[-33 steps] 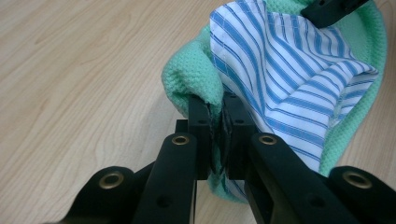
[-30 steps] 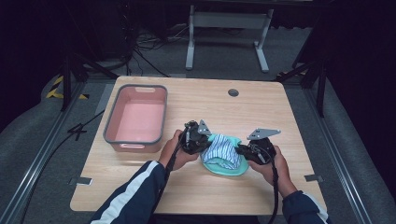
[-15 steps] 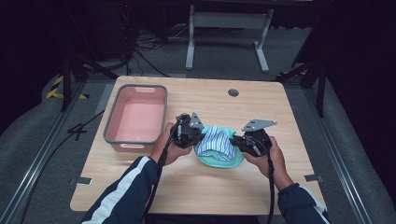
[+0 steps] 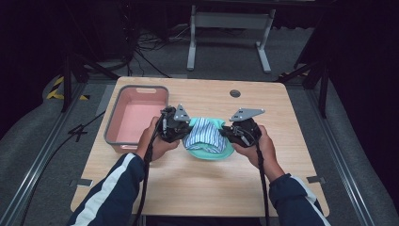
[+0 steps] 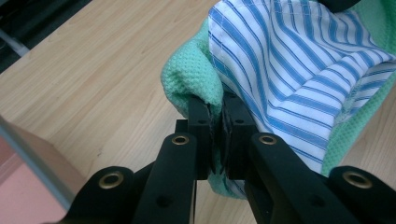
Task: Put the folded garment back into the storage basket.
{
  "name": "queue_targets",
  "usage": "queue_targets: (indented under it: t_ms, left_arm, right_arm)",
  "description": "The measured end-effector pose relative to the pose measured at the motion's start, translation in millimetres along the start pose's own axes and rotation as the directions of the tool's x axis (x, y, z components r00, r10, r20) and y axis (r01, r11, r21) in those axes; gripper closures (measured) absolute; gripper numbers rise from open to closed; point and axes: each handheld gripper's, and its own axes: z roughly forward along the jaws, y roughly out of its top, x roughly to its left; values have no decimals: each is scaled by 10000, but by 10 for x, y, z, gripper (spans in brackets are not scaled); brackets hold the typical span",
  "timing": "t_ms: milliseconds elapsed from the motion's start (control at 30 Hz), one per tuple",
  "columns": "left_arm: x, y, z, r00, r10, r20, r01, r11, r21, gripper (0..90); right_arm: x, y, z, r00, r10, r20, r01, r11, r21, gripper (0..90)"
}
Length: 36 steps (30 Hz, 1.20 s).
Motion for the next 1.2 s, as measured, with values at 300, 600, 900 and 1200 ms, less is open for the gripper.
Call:
queue_targets:
  t_ms: [300, 600, 900, 1200]
  left_arm:
    - [156, -57, -187, 9993, -171, -321, 169, 9998, -72, 844]
    - [270, -87, -369, 9972, -310, -679, 299, 9994, -175, 843]
    - [386, -165, -543, 9940, -490, -976, 474, 9987, -190, 843]
    - [493, -242, -687, 9904, -678, -1206, 659, 9976, -197, 843]
  right_arm:
    - [91, 215, 89, 9997, -137, -203, 133, 9997, -200, 830]
    - [175, 412, 160, 9990, -326, -321, 313, 9988, -386, 830]
    - [269, 601, 257, 9976, -426, -552, 395, 9977, -548, 830]
    - [352, 778, 357, 9957, -650, -660, 610, 9963, -606, 830]
